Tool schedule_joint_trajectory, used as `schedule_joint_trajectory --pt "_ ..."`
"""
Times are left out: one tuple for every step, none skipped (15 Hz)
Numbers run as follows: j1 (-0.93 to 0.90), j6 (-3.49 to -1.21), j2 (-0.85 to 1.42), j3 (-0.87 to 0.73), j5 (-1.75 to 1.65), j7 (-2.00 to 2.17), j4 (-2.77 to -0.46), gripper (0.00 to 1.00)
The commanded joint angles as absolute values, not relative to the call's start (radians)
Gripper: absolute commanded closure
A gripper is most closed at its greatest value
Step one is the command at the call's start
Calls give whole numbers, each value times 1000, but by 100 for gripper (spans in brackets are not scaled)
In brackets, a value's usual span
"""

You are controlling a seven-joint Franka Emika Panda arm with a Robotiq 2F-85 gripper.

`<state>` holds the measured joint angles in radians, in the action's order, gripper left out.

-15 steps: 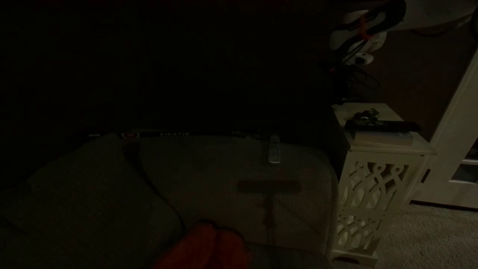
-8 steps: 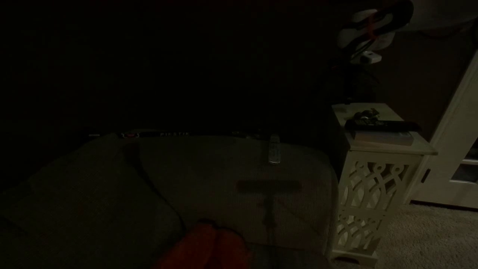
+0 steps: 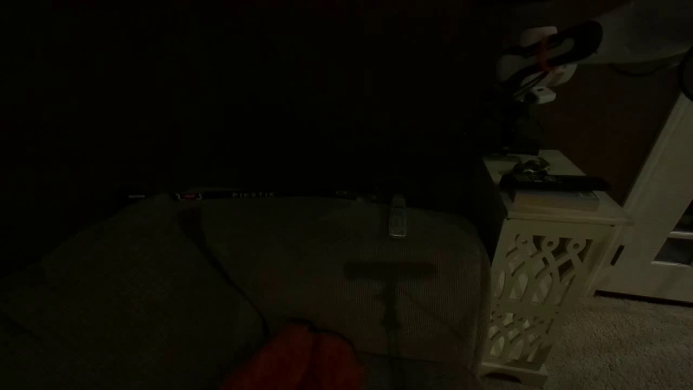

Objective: Put the remote controller on the side table

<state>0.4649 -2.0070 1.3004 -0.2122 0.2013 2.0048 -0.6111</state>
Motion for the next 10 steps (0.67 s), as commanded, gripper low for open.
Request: schedule_joint_trajectory --pt "496 -2000 1372 -184 171 1950 -486 72" --pt "501 -1996 1380 -184 167 1936 -472 72" --pt "505 -1995 1388 -187 161 1934 -458 72" --pt "509 -1994 1395 -191 156 1934 -445 72" --pt "513 -1991 1402 -193 150 1937 -432 72" --pt "518 -1993 1410 -197 145 1951 -422 72" --pt "524 -1990 1415 -199 139 1962 -414 72" --pt "530 -1984 1418 -197 135 1957 -408 72" --pt "535 -1971 1420 -193 129 1933 -403 72" --pt "540 -1960 1425 -188 121 1896 -398 72"
